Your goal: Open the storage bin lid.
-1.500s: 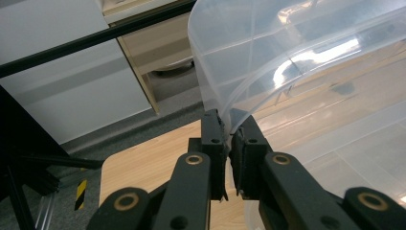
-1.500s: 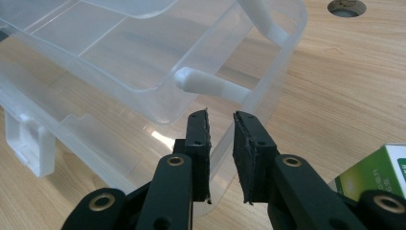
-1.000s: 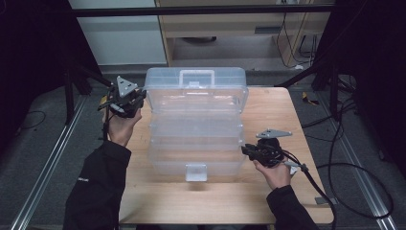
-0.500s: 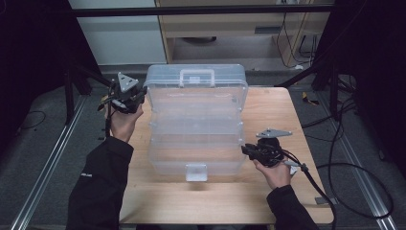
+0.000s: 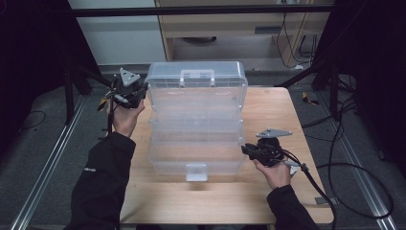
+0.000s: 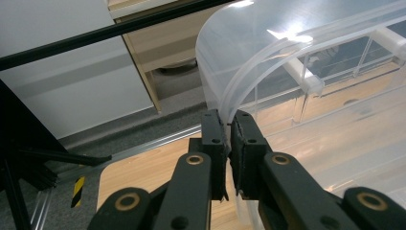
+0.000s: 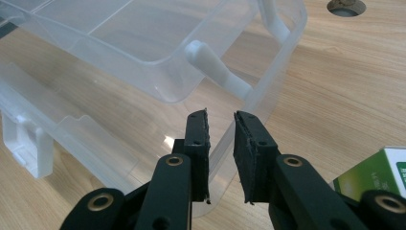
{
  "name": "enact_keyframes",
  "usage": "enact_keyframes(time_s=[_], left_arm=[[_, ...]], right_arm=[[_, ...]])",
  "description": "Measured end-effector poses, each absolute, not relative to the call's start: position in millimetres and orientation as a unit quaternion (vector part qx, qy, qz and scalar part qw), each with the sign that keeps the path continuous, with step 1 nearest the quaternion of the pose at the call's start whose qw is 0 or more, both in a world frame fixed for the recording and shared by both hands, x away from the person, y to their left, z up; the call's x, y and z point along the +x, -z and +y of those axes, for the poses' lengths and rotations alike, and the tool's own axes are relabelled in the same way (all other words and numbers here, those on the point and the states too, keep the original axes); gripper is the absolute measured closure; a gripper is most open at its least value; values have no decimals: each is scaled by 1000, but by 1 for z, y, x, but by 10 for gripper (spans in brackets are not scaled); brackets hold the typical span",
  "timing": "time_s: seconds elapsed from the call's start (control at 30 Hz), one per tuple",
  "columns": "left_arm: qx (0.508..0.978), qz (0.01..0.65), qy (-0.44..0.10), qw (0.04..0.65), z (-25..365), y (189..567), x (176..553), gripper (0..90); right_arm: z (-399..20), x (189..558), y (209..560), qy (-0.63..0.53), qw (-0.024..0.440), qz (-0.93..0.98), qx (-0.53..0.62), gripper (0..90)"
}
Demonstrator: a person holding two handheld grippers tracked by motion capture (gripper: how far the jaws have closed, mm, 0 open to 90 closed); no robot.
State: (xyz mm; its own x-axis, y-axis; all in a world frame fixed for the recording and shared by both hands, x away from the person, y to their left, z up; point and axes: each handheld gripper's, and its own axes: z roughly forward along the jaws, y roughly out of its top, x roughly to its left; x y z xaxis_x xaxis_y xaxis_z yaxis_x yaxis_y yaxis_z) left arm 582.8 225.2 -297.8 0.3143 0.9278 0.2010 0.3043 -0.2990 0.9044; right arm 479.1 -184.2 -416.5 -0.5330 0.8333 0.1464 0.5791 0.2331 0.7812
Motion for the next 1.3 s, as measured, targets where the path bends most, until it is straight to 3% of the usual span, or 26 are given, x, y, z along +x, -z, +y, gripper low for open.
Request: enact_keyframes(time_s=[1.3], left_arm=[[689, 463, -391, 397, 219, 300, 618, 841]], right_arm=[[-184, 480, 417, -415, 153, 770, 460, 754]])
